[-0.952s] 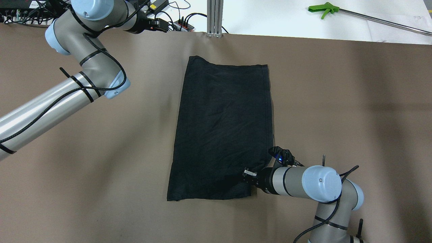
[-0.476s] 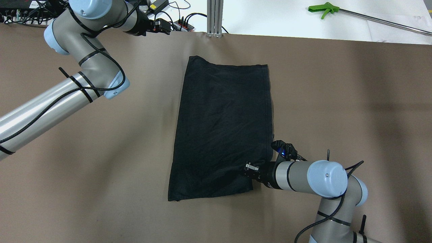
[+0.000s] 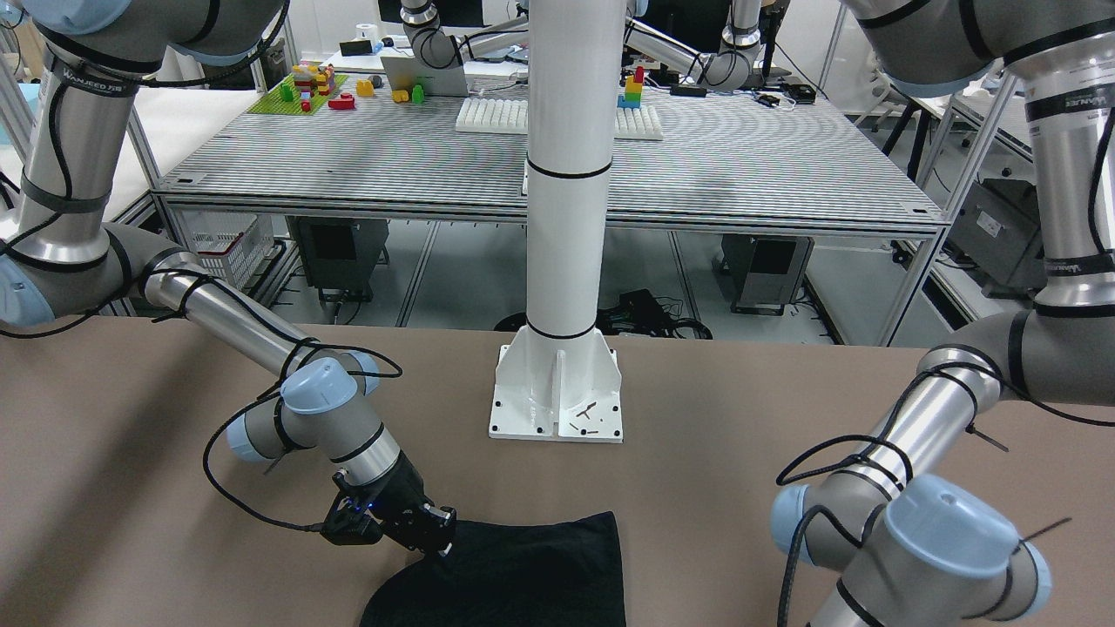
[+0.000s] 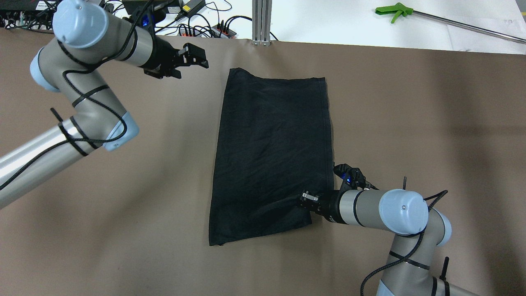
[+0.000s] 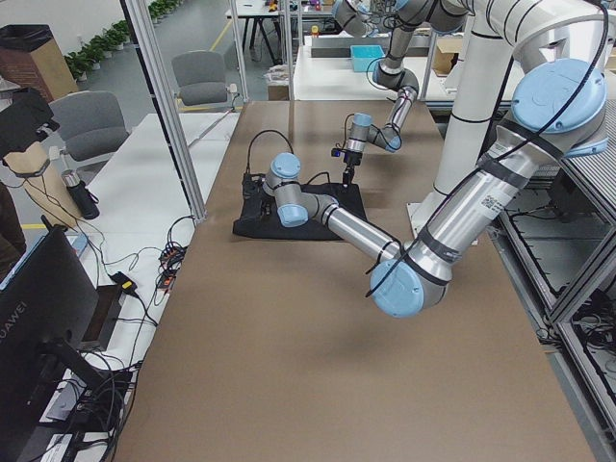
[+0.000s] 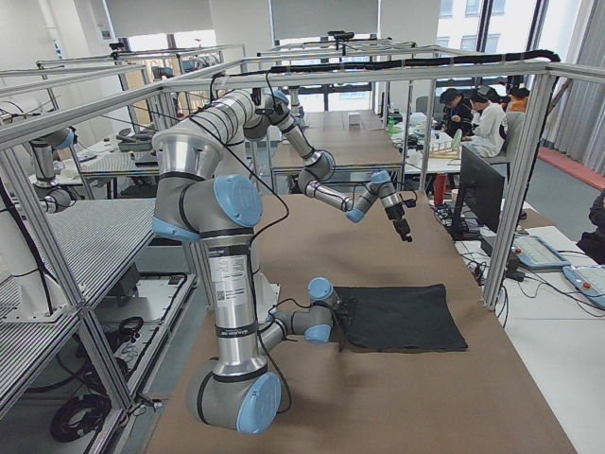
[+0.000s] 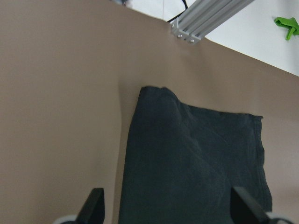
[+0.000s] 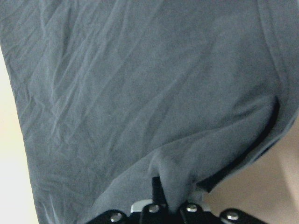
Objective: Fold clothes
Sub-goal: 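Lower the left gripper to the shirt's near edge while the right holds its corner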
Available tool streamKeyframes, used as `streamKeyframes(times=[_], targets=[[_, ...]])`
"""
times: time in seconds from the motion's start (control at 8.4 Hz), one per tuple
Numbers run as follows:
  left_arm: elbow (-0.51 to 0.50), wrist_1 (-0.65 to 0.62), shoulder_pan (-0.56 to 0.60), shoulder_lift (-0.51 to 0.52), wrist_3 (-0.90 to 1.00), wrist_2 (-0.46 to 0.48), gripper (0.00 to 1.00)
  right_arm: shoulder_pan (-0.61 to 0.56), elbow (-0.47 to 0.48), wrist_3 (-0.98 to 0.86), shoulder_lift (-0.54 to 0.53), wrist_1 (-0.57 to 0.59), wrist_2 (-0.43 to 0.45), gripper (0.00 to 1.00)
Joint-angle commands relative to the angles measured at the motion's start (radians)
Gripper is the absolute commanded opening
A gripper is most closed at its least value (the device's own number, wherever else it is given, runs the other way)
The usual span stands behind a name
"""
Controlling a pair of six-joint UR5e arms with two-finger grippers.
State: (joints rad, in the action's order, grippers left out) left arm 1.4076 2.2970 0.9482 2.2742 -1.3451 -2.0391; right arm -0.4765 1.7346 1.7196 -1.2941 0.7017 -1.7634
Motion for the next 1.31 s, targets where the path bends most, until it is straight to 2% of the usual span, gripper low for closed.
streamKeyframes(times=[0.0, 0.12, 0.24, 0.71, 1.19], targets=[[0.250, 0.107, -0.134, -0.215, -0.261, 0.008, 0.95, -0.008, 0.012, -0.012, 0.001, -0.002, 0.004, 0.00], [0.269, 0.206, -0.184, -0.288, -0.314, 0.064, 0.95, -0.008, 0.025, -0.011, 0.001, -0.002, 0.005, 0.00], [0.289, 0.216, -0.243, -0.330, -0.318, 0.153, 0.95, -0.010, 0.028, -0.011, 0.003, -0.001, 0.007, 0.00], [0.291, 0.207, -0.501, -0.381, -0.322, 0.481, 0.95, -0.007, 0.028, -0.014, 0.015, 0.001, 0.019, 0.00], [0.301, 0.200, -0.672, -0.383, -0.376, 0.638, 0.94, -0.008, 0.028, -0.040, 0.015, 0.001, 0.021, 0.00]])
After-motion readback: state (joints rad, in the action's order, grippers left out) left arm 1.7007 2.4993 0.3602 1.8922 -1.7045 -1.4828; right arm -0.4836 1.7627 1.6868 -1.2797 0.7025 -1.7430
